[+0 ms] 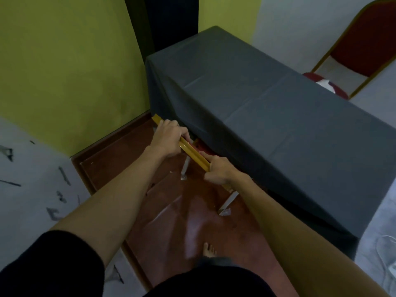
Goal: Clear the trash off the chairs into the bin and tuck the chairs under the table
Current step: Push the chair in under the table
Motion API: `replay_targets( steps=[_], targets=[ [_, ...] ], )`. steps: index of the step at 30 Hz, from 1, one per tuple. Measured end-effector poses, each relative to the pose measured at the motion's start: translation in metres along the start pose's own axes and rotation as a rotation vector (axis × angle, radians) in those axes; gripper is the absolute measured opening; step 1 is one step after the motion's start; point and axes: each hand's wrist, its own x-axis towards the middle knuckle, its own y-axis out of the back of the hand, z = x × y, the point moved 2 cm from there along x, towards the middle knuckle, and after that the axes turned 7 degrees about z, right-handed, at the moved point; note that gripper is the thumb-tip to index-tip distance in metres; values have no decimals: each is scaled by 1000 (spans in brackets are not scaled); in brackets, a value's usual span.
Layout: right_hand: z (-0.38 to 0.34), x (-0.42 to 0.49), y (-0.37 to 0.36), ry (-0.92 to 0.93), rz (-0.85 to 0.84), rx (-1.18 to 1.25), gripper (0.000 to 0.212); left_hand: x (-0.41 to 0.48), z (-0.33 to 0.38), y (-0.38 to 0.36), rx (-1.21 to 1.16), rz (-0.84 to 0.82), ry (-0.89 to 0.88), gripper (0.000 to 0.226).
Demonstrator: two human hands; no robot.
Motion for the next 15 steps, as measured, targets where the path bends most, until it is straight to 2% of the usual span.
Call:
replay_targets(
  steps=[4,12,15],
  targets=[
    [0,14,4,7,-5,-51,94,9,-4,2,5,26,14,24],
    [8,15,5,-22,-19,-38,97,8,-3,-2,35,38,32,31],
    [11,11,4,-42,-67,-43,99,3,-1,-6,40,54,56,32]
  ],
)
